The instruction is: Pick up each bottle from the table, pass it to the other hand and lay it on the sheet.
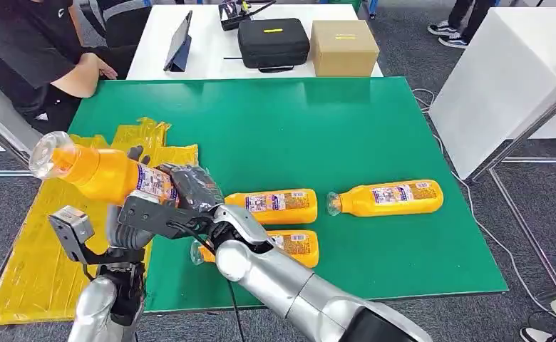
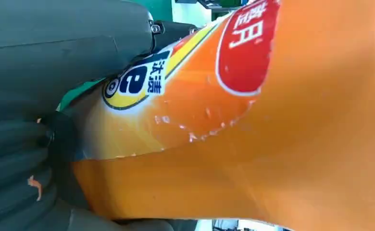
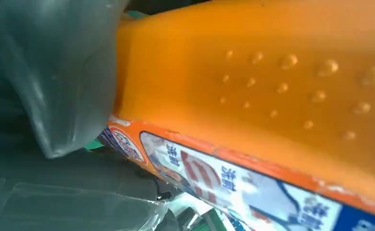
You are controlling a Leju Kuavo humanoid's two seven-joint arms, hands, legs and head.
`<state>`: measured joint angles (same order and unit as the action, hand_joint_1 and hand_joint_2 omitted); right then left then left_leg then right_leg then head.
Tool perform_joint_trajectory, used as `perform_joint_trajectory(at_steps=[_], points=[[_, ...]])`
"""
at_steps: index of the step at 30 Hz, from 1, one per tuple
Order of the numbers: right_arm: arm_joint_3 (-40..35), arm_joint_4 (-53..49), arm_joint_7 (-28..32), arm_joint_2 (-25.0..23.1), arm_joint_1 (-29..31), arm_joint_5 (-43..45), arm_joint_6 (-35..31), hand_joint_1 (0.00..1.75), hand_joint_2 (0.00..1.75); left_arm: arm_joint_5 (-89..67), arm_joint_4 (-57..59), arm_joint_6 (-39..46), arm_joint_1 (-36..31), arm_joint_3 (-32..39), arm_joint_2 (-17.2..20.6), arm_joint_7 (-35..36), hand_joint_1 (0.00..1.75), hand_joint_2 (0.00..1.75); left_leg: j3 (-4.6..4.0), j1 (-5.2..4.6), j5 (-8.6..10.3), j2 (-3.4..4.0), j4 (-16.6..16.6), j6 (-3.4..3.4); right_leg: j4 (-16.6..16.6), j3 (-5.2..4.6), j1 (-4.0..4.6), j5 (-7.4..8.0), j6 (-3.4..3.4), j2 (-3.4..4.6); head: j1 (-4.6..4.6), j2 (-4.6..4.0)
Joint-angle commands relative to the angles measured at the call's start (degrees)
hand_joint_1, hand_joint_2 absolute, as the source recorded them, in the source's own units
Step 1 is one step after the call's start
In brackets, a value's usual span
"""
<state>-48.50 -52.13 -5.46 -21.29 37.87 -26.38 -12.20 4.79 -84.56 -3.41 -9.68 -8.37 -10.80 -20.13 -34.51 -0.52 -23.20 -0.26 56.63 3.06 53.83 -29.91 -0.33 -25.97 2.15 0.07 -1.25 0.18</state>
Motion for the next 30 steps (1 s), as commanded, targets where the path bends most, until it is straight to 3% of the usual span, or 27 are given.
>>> perform_joint_trajectory(at_steps=[1, 25, 26, 30], points=[[-2.2, 5.6, -0.5, 1.3, 0.2, -0.2, 0.9, 1.64, 1.75, -0.3, 0.3, -0.9, -3.5, -1.8, -0.3, -0.1, 0.0, 1.75, 0.16, 0.05, -0.03, -0.16, 0.0, -0.13, -0.1, 0.24, 0.04, -0.07, -0.04, -0.18, -0.02, 0.0], [-3.0, 8.6, 0.3, 1.3, -0.4, -0.5, 1.1, 1.68, 1.75, 0.7, 0.9, -1.8, -4.0, -2.6, 0.4, -0.1, 0.0, 1.75, 0.2, 0.07, -0.03, -0.2, 0.0, -0.15, -0.1, 0.29, 0.06, -0.08, -0.05, -0.22, -0.02, 0.0], [-3.0, 8.9, 0.3, 1.3, -0.5, -0.4, 1.2, 1.75, 1.75, 0.8, 1.0, -1.9, -4.1, -2.7, 0.4, -0.1, 0.0, 1.75, 0.27, 0.08, -0.06, -0.24, 0.0, -0.19, -0.1, 0.38, 0.07, -0.12, -0.06, -0.26, 0.0, 0.0], [-3.2, 11.1, 1.0, 1.3, -2.1, -0.5, 0.7, 1.66, 1.75, 2.3, 1.1, -3.3, -4.6, -2.7, -0.1, -0.4, 0.0, 1.75, 0.24, 0.08, -0.03, -0.25, -0.1, -0.16, -0.2, 0.35, 0.07, -0.08, -0.05, -0.27, 0.0, 0.0]])
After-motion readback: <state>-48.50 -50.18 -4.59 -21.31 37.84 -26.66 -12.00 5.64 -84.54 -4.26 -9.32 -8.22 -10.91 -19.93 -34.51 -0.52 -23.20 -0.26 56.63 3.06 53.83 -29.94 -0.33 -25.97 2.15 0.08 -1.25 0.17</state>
